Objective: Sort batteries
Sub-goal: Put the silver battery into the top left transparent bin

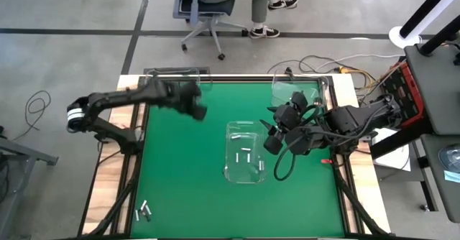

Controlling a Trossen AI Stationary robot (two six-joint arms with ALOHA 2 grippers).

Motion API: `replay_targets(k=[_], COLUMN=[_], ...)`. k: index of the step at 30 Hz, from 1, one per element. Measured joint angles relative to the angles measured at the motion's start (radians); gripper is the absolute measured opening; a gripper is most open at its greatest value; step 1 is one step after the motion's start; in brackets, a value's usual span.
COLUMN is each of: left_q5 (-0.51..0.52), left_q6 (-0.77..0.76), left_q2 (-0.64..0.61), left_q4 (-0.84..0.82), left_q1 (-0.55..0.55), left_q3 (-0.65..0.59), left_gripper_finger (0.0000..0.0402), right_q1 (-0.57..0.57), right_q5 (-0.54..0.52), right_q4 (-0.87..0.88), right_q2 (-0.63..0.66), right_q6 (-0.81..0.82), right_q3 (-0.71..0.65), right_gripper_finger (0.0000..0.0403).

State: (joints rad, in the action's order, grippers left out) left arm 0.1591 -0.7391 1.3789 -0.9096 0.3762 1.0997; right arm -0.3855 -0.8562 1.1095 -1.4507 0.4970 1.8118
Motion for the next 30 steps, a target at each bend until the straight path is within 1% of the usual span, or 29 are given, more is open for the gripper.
replay_targets(k=[3,7,10,12,16,20,23,30], left_q5=[-0.008,-0.01,-0.034,-0.042,-0.07,-0.101,-0.1,-0.12], left_q6=[0.105,0.2,0.242,0.263,0.29,0.314,0.338,0.35], left_q2=[0.031,0.129,0.213,0.271,0.37,0.435,0.462,0.495], left_q4=[0.018,0.009,0.006,-0.006,-0.038,-0.041,-0.051,-0.02], left_q1=[0.168,0.361,0.465,0.513,0.572,0.609,0.629,0.646], left_q3=[0.078,0.157,0.207,0.225,0.235,0.199,0.173,0.095], left_gripper_finger=[0.0025,0.0026,0.0026,0.0026,0.0027,0.0027,0.0027,0.0027], right_q1=[0.0,-0.003,-0.003,-0.003,-0.005,-0.006,-0.007,-0.004], right_q5=[0.0,0.003,0.032,0.058,0.092,0.101,0.1,0.095], right_q4=[0.0,0.001,0.011,0.023,0.068,0.146,0.184,0.185], right_q2=[0.002,0.003,0.004,0.004,0.004,0.004,0.004,0.004], right_q6=[-0.011,-0.01,-0.009,-0.008,0.037,0.122,0.157,0.157], right_q3=[0.0,0.0,0.0,0.0,0.0,0.0,0.0,0.0], right_gripper_finger=[0.0203,0.0203,0.0203,0.0203,0.0203,0.0203,0.0203,0.0203])
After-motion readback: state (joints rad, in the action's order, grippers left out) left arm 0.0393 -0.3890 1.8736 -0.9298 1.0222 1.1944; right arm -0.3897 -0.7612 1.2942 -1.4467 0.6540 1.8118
